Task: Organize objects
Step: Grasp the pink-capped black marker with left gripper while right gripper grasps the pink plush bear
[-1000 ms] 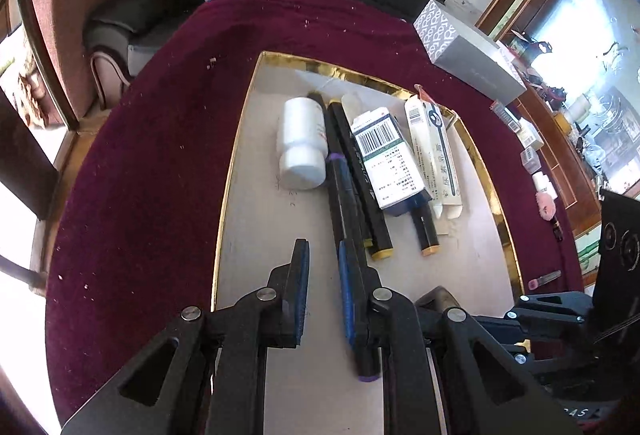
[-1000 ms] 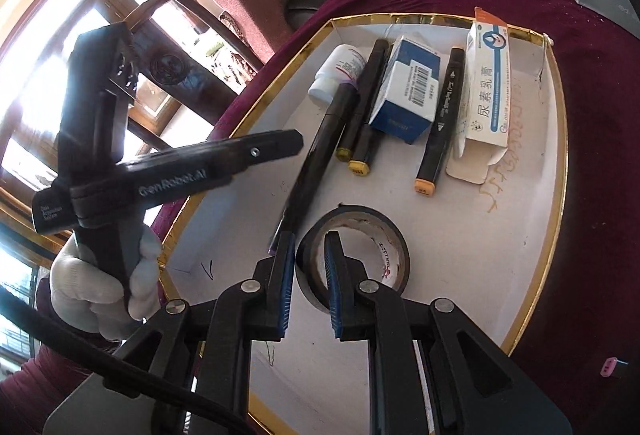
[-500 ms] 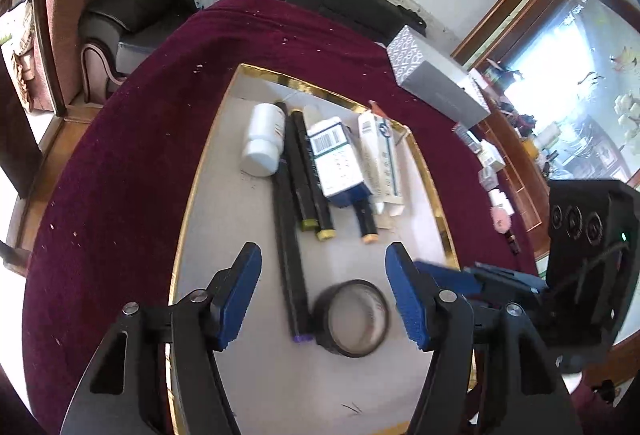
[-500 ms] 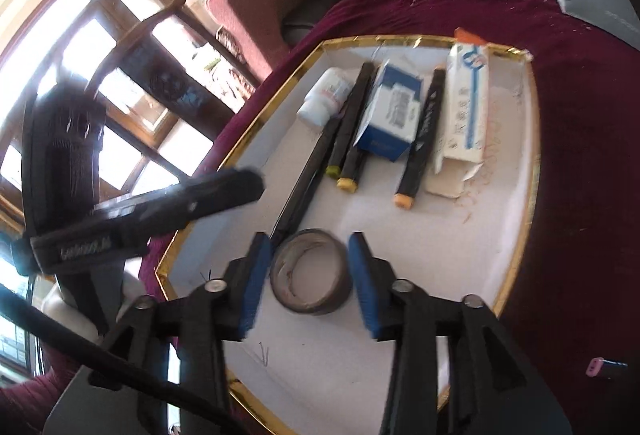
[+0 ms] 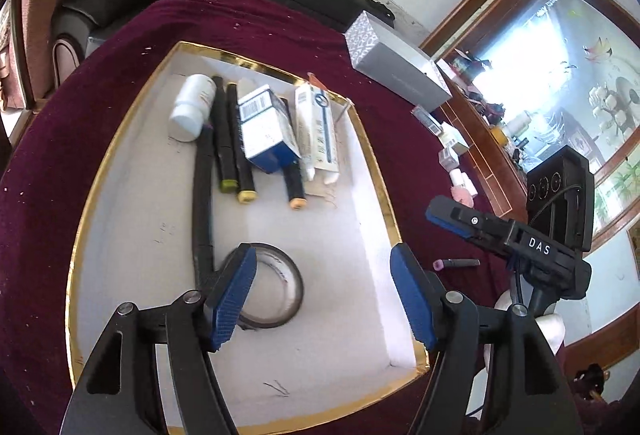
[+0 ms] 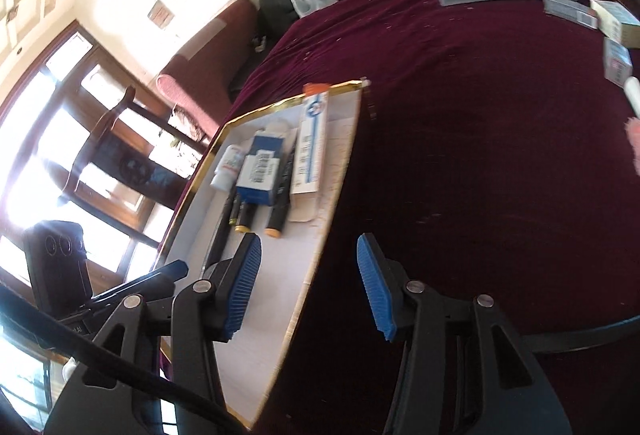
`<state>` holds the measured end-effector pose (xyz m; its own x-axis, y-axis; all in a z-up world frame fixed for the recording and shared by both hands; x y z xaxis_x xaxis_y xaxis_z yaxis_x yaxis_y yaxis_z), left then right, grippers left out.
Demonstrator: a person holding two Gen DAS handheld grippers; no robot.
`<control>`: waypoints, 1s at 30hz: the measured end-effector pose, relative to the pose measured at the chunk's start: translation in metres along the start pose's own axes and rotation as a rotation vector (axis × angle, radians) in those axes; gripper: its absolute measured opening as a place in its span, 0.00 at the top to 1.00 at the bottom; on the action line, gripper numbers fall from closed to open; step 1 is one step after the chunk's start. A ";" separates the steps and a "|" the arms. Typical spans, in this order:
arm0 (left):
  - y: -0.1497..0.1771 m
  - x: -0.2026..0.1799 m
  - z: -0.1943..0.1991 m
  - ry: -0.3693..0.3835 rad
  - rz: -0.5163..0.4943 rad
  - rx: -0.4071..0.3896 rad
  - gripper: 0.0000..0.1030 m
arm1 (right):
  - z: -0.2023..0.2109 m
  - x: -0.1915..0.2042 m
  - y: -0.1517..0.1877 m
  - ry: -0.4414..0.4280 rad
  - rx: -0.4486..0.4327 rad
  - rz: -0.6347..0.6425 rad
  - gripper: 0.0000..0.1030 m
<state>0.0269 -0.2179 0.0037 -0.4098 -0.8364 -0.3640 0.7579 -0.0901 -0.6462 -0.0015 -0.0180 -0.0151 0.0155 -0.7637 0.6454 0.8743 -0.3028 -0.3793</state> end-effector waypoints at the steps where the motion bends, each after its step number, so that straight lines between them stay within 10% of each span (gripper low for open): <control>1: 0.000 -0.005 0.000 -0.001 -0.010 -0.001 0.38 | 0.009 -0.009 -0.003 0.009 -0.019 -0.009 0.52; 14: -0.011 -0.101 -0.023 0.101 -0.207 0.045 0.38 | 0.151 -0.155 -0.037 0.169 -0.301 -0.249 0.47; 30: -0.007 -0.254 -0.157 0.111 -0.659 0.308 0.39 | 0.185 -0.216 -0.041 0.200 -0.301 -0.319 0.46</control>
<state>0.0460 0.0799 -0.0052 -0.8662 -0.4981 -0.0409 0.4379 -0.7171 -0.5422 0.0491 0.2650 -0.0167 -0.3504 -0.6913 0.6319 0.6404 -0.6692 -0.3769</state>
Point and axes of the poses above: each gripper's, at about its wrist camera, not at the fingertips, and z roughly against the way its jaws point, x to its left, y to its underside, the point moved 7 cm from there along -z, roughly the way its jaws point, and after that the axes turned 15 degrees about -z, right-handed, at the moved point
